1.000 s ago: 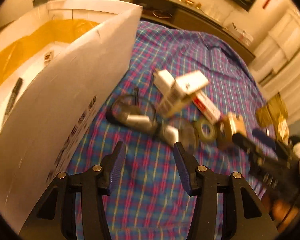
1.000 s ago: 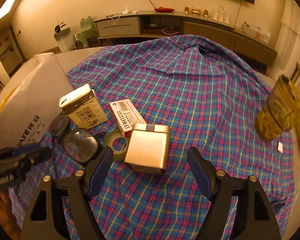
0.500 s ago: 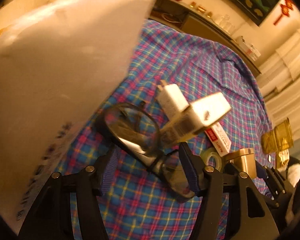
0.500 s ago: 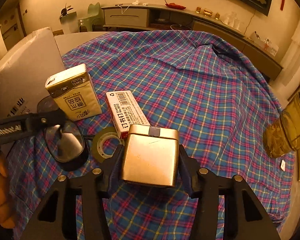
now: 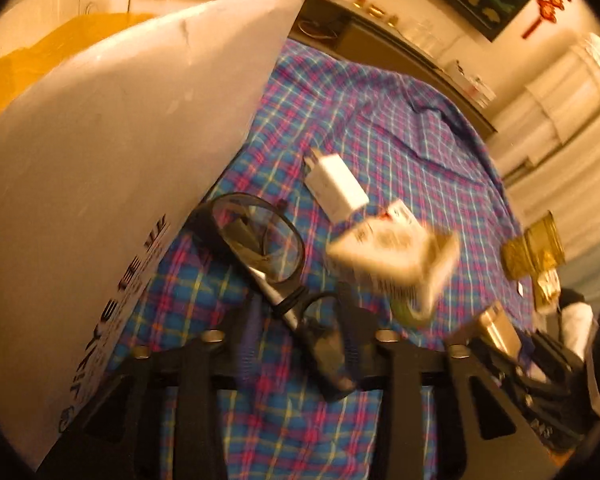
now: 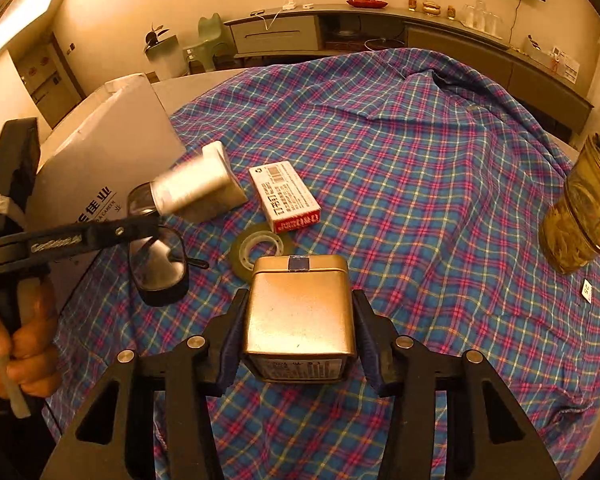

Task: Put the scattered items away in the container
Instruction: 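Grasp the black eyeglasses with the left gripper while the right gripper grasps the gold tin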

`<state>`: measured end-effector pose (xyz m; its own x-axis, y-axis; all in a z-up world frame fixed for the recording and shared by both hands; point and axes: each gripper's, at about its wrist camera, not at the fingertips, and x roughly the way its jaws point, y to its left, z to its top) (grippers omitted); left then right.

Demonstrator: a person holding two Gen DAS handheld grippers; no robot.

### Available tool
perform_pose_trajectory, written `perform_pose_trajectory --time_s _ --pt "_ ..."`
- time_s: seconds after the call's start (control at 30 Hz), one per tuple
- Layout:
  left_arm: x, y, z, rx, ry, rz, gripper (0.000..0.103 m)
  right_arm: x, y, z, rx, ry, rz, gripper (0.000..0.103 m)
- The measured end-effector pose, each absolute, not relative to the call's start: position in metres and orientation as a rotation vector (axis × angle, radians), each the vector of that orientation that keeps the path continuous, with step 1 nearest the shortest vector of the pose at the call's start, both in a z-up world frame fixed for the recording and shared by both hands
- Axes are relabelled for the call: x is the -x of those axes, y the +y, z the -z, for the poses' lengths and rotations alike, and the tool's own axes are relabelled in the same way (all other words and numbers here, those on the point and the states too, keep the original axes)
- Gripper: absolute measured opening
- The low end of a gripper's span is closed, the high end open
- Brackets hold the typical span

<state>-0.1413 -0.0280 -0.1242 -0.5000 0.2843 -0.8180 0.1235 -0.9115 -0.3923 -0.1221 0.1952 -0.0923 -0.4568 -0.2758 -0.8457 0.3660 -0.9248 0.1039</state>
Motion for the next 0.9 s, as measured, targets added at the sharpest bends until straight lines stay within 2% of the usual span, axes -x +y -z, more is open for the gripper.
perform_pose_trajectory --time_s 0.07,0.2,0.27,0.3,0.5,0.9 --pt "0.147 -0.022 0.129 1.530 -0.635 -2.577 0.058 0.128 0.194 0.097 -1.376 0.136 2.415 0.051" --pt "0.154 -0.012 0.134 1.517 -0.538 -2.664 0.057 0.137 0.195 0.115 -1.432 0.139 2.420 0.051" --pt "0.153 -0.013 0.133 1.520 -0.521 -2.670 0.034 0.137 0.196 0.119 -1.436 0.151 2.409 0.051" --pt "0.153 -0.015 0.133 1.521 -0.534 -2.647 0.032 0.135 0.196 0.119 -1.427 0.159 2.409 0.051" --pt "0.142 -0.016 0.123 1.504 -0.470 -2.622 0.029 0.122 0.198 0.109 -1.384 0.178 2.417 0.051" --pt "0.108 0.003 0.085 1.403 -0.353 -2.659 0.026 0.094 0.214 0.064 -1.274 -0.028 2.405 0.051"
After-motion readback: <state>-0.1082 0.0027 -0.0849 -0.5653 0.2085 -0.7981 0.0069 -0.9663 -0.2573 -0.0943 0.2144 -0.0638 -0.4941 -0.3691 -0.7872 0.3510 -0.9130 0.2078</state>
